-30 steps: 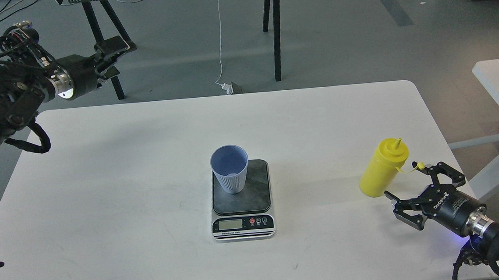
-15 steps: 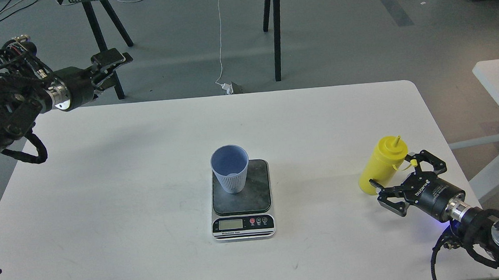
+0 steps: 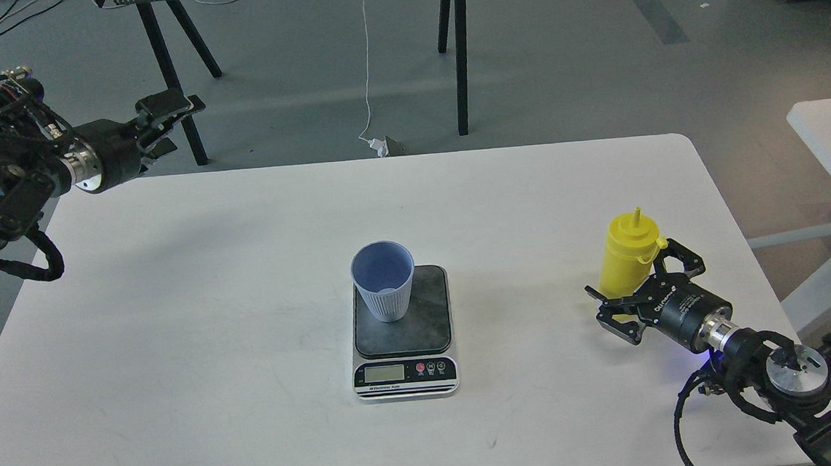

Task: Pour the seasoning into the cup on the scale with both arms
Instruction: 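Lift the yellow bottle and swing it above the blue cup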

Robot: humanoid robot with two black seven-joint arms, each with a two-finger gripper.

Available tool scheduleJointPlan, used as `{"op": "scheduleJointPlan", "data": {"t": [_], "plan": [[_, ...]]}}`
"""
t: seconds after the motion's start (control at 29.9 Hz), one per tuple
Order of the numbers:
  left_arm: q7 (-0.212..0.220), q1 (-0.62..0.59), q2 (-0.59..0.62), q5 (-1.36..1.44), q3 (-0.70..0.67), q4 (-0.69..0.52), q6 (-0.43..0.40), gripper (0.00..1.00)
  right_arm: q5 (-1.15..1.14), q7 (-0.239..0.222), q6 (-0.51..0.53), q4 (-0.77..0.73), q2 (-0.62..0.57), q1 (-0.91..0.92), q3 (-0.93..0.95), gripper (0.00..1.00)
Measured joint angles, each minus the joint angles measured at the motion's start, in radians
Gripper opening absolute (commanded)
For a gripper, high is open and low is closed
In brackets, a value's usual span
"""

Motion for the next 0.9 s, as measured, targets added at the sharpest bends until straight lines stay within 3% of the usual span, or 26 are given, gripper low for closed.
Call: {"op": "scheduleJointPlan", "data": {"t": [0.1, 0.23, 0.33, 0.5, 0.67, 0.9], "plan": [[0.0, 0.004, 0.0, 0.0, 0.0, 0.0, 0.0, 1.0, -0.004, 0.0, 0.0, -0.004, 0.006, 0.001, 0.001, 0.42], [0.0, 0.006, -0.001, 0.002, 0.0, 0.0, 0.0, 1.0, -0.004, 0.001, 0.0, -0.014, 0.026, 0.007, 0.002, 0.27], [0.0, 0.007, -0.003, 0.003, 0.002, 0.0, 0.0, 1.0, -0.004, 0.006, 0.0, -0.022, 0.046, 0.009, 0.002, 0.04], [0.0, 0.007, -0.004, 0.003, 0.003, 0.0, 0.0, 1.0, -0.005, 0.01, 0.0, -0.023, 0.062, 0.068, 0.002, 0.02], [0.0, 0.004, -0.01, 0.003, 0.0, 0.0, 0.0, 1.0, -0.048, 0.014, 0.0, -0.039, 0.018, 0.311, 0.009, 0.02], [0.0, 0.004, -0.014, -0.001, -0.007, 0.0, 0.0, 1.0, -0.445, 0.028, 0.0, -0.193, -0.002, 0.743, -0.006, 0.02]]}}
